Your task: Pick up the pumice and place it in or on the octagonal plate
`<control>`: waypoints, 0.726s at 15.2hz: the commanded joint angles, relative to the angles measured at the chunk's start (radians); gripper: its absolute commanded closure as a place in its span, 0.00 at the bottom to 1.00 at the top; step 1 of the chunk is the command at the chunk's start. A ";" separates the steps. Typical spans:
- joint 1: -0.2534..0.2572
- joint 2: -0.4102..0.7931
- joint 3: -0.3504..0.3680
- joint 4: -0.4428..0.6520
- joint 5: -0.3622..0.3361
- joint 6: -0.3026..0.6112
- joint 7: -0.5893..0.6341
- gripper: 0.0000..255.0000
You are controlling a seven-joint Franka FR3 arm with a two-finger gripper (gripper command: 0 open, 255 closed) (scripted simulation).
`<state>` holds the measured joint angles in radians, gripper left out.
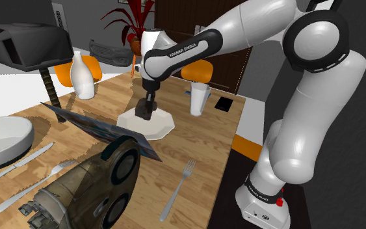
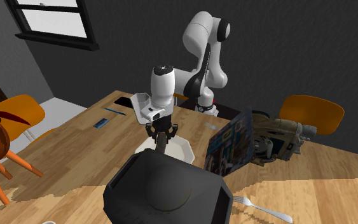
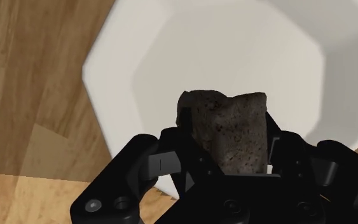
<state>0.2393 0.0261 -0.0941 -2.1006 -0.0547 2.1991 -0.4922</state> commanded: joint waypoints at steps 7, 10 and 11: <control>0.000 0.006 0.000 -0.004 0.001 -0.005 0.000 0.00; 0.003 -0.038 0.002 0.048 -0.001 -0.101 0.002 0.00; 0.003 -0.047 0.003 0.064 -0.001 -0.127 0.002 0.00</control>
<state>0.2416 -0.0068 -0.0920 -2.0494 -0.0552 2.1005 -0.4910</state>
